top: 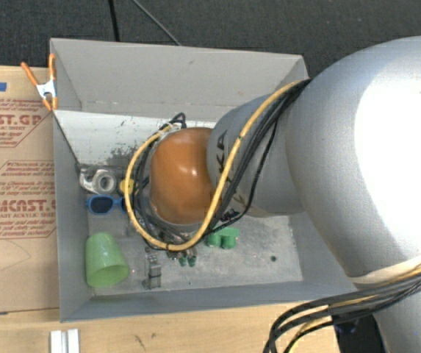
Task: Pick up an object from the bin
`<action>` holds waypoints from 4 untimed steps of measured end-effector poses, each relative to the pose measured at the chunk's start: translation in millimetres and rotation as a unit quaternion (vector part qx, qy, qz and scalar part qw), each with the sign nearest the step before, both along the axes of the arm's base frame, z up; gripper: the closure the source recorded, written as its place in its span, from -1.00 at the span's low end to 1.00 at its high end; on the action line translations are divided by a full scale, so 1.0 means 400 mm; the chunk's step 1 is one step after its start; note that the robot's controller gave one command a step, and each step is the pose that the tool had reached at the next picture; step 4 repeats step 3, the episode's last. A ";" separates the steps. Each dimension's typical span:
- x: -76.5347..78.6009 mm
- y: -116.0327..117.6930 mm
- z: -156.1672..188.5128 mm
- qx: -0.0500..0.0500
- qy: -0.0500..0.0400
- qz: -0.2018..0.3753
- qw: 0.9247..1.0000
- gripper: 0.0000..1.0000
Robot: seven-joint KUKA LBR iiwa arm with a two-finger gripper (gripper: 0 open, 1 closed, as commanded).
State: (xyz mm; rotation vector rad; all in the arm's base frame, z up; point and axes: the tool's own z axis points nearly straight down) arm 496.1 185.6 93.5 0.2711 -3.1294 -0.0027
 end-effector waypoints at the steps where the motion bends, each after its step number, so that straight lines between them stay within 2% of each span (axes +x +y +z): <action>1: -0.009 0.161 -0.013 0.001 -0.001 0.039 0.999 -1.00; 2: -0.006 0.153 -0.010 0.000 -0.002 0.036 0.999 1.00; 3: -0.033 0.125 0.373 0.001 -0.004 0.021 1.000 1.00; 4: -0.033 0.125 0.373 0.001 -0.004 0.021 1.000 1.00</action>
Offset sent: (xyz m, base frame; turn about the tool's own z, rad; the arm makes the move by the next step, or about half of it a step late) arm -0.0028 0.0601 -0.0046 -0.0722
